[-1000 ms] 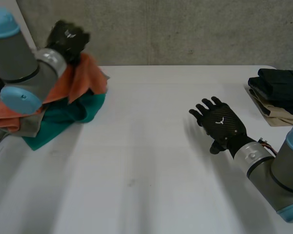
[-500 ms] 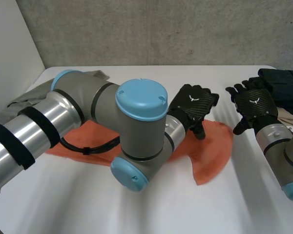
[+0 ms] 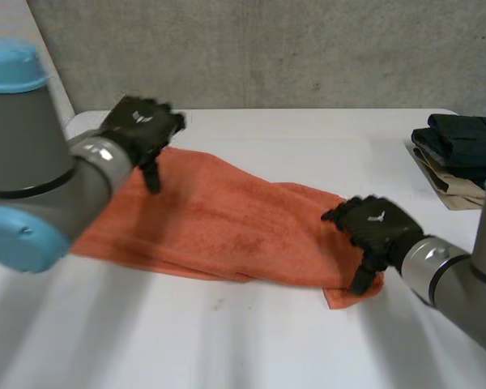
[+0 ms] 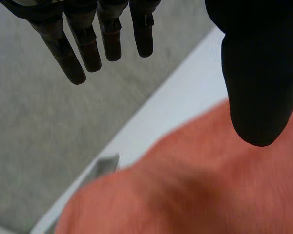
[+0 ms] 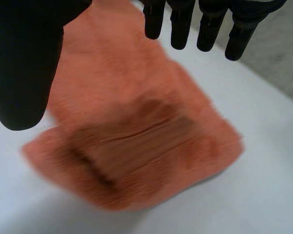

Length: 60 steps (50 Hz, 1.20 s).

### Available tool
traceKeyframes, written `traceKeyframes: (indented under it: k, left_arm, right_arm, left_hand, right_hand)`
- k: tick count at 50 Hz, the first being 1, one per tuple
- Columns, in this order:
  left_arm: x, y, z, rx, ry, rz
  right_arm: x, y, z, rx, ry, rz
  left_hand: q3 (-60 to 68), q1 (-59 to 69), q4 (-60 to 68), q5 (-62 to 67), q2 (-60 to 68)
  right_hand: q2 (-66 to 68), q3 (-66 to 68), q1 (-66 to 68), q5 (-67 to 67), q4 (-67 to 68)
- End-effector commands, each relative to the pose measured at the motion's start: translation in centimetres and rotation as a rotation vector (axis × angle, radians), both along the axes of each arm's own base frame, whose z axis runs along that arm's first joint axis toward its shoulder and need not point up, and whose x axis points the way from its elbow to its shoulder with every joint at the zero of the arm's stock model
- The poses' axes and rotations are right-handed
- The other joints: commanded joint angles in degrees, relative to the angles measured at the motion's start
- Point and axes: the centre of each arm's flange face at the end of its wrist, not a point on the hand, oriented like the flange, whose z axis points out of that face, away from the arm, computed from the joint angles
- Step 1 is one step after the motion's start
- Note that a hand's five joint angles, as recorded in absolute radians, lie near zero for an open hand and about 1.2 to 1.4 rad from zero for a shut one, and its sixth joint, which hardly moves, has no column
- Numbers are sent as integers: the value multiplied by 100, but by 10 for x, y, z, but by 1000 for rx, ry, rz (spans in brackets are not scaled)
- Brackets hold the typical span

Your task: Fold the laundry.

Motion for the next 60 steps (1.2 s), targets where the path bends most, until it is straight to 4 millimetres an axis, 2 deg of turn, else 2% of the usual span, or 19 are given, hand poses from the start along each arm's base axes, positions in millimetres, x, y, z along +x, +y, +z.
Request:
traceKeyframes:
  k: [1,4,8,11,16,20,21,23,28,32,37,40,44,48,51,54,60]
  left_arm:
    - [48,-3,-33,125,-57,24]
    - [63,-7,-43,165,-58,32]
    - [84,-14,-56,213,-54,31]
    - [96,-20,-64,226,-47,14]
    - [113,-34,-73,213,-45,18]
    - [125,-46,-77,191,-55,55]
    - [129,-51,-80,182,-61,69]
    - [132,-55,-83,172,-72,73]
    - [140,-70,-92,129,-127,84]
    - [141,-77,-100,124,-160,77]
    - [140,-81,-111,144,-173,64]
    - [137,-79,-115,156,-179,53]
    - [137,-77,-113,160,-171,61]
    - [139,-70,-104,165,-148,74]
    - [141,-58,-91,172,-133,85]
    - [141,-48,-88,181,-136,87]
    - [143,-45,-103,194,-189,71]
  right_arm:
    - [11,-1,-29,0,30,-7]
    - [13,-5,-39,-15,37,-24]
    - [17,-13,-52,-55,41,-42]
    - [19,-22,-57,-107,23,-63]
    - [20,-28,-46,-202,-26,-88]
    - [17,-26,-18,-284,-74,-94]
    - [18,-23,-2,-324,-97,-90]
    - [17,-21,13,-356,-119,-85]
    - [15,-5,56,-414,-187,-37]
    - [15,10,83,-436,-250,19]
    - [10,18,109,-464,-324,39]
    - [7,17,116,-470,-355,31]
    - [6,10,113,-462,-358,17]
    - [6,0,105,-444,-335,-1]
    - [7,-7,97,-428,-305,-15]
    - [8,-12,91,-426,-276,-26]
    - [9,-13,86,-424,-257,-26]
  left_hand:
    - [409,402,446,511,437]
    - [411,403,447,513,438]
    - [361,353,397,463,388]
    - [344,336,380,446,371]
    - [344,336,380,446,371]
    - [310,302,346,412,337]
    - [310,302,346,412,337]
    - [310,302,346,412,337]
    - [578,570,614,680,605]
    - [964,956,1000,1066,991]
    - [1420,1412,1456,1522,1447]
    - [1638,1630,1674,1740,1666]
    - [1975,1968,2011,2077,2003]
    - [1741,1733,1777,1843,1768]
    - [1656,1648,1692,1758,1683]
    - [1656,1648,1692,1757,1683]
    - [1689,1681,1725,1791,1716]
  right_hand:
    - [1021,1018,988,966,1013]
    - [1158,1154,1124,1102,1149]
    - [2381,2377,2348,2326,2372]
    - [6663,6659,6630,6608,6654]
    - [6677,6674,6644,6622,6669]
    - [6677,6674,6644,6622,6669]
    - [6677,6674,6644,6622,6669]
    - [6677,6674,6644,6622,6669]
    - [6677,6674,6644,6622,6669]
    - [6677,6674,6644,6622,6669]
    - [6677,6674,6644,6622,6669]
    - [6677,6674,6644,6622,6669]
    - [6677,6674,6644,6622,6669]
    - [6677,6674,6644,6622,6669]
    - [6677,6674,6644,6622,6669]
    - [6677,6674,6644,6622,6669]
    - [6677,6674,6644,6622,6669]
